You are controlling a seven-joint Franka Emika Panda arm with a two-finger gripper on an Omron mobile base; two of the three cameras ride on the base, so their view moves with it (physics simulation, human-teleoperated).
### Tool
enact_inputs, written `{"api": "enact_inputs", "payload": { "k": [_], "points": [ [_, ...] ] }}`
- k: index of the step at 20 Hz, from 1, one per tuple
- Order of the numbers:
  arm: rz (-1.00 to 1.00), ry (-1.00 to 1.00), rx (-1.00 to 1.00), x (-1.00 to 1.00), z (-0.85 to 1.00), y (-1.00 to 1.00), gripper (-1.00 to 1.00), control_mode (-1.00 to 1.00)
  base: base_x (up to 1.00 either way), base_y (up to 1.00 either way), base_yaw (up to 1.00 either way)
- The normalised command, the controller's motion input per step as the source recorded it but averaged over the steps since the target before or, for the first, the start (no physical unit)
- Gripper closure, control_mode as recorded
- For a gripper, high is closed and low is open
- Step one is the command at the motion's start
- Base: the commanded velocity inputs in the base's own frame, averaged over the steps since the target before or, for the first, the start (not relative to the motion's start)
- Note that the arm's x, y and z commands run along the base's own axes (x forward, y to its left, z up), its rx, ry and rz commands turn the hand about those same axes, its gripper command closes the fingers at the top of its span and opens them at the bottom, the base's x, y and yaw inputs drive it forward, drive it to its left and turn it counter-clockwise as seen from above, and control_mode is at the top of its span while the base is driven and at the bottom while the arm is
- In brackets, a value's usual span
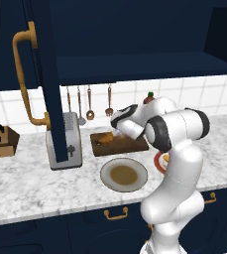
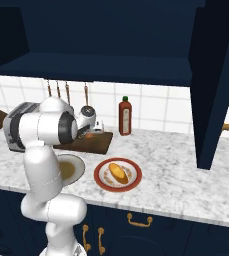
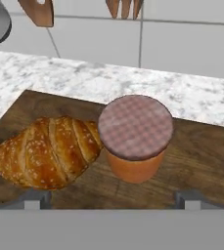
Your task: From the different types of pastries on the counter, select a croissant and place it on the cutting board. Then retrieve a jar of jam from the cabinet and place it alongside the croissant on the cutting board.
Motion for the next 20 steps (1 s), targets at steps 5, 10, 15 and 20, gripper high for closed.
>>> {"api": "enact_inputs", "payload": {
  "k": [5, 10, 15, 20],
  "points": [
    [0.00, 0.00, 0.00, -0.37, 0.04, -0.16, -1.00, -1.00, 0.00, 0.00, 0.00],
    [-0.02, 0.00, 0.00, -0.98, 0.00, -0.42, -1.00, -1.00, 0.00, 0.00, 0.00],
    [-0.01, 0.00, 0.00, -1.00, 0.11, -0.54, -1.00, -1.00, 0.00, 0.00, 0.00],
    [0.00, 0.04, 0.04, -0.53, 0.47, -0.32, -1.00, -1.00, 0.00, 0.00, 0.00]
  ]
}}
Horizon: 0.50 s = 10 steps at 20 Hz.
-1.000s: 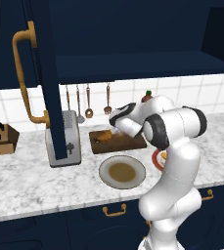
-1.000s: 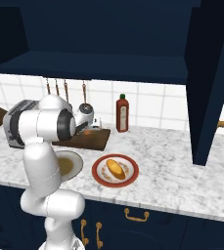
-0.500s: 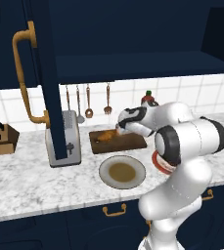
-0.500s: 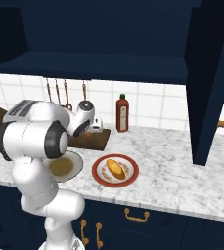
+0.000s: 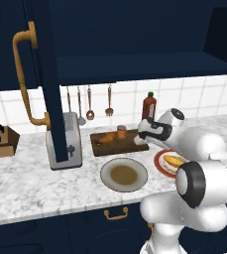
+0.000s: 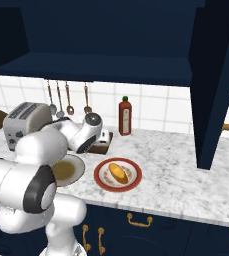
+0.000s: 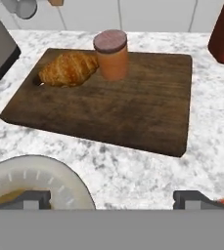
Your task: From the different types of pastries on the counter, select a croissant and place it on the cutting board. Then retrieve a jar of jam from the cabinet and place it alongside the croissant on the cutting board.
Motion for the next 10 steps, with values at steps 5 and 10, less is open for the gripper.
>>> {"api": "enact_inputs", "payload": {
  "k": [5, 10],
  "points": [
    [-0.01, 0.18, 0.00, -1.00, 1.00, -0.50, -1.00, -1.00, 0.00, 0.00, 0.00],
    [-0.01, 0.12, 0.01, -0.61, 0.53, -0.25, -1.00, -1.00, 0.00, 0.00, 0.00]
  ]
}}
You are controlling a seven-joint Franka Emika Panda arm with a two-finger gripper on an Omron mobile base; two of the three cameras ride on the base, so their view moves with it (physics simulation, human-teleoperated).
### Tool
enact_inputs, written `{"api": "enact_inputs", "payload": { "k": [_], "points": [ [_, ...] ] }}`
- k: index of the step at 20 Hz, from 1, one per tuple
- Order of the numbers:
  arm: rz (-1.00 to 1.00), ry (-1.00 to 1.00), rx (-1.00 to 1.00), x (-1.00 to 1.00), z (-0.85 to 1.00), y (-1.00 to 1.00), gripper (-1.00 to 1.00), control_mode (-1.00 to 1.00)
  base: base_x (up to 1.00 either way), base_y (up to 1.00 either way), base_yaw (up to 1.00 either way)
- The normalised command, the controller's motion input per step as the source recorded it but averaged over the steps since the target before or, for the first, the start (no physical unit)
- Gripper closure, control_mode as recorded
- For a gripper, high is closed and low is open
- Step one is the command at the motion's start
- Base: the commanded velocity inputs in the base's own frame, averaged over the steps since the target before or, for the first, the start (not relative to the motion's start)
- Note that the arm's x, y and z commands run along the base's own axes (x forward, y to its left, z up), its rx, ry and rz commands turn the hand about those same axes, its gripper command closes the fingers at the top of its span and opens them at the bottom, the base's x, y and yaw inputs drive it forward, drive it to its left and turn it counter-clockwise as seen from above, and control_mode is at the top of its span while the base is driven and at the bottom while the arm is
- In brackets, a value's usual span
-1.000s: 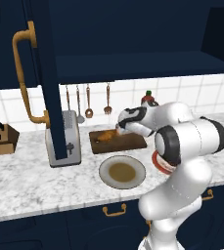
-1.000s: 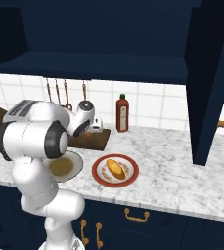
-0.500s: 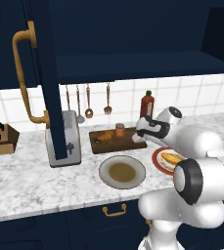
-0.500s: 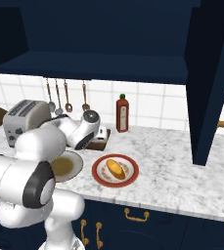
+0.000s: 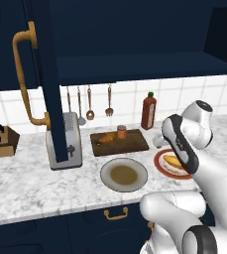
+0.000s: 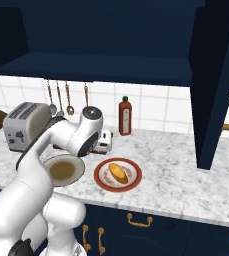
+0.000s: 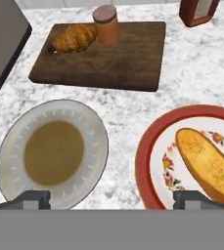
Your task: From the different types of pastries on the counter, select a croissant and place it on the cutting board. Then retrieve a jar of jam from the cabinet and place it alongside the croissant on the cutting board.
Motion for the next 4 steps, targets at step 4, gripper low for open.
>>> {"api": "enact_inputs", "payload": {
  "k": [4],
  "points": [
    [0.00, 0.00, 0.09, -0.72, 0.27, -0.21, -1.00, -1.00, 0.00, 0.00, 0.00]
  ]
}}
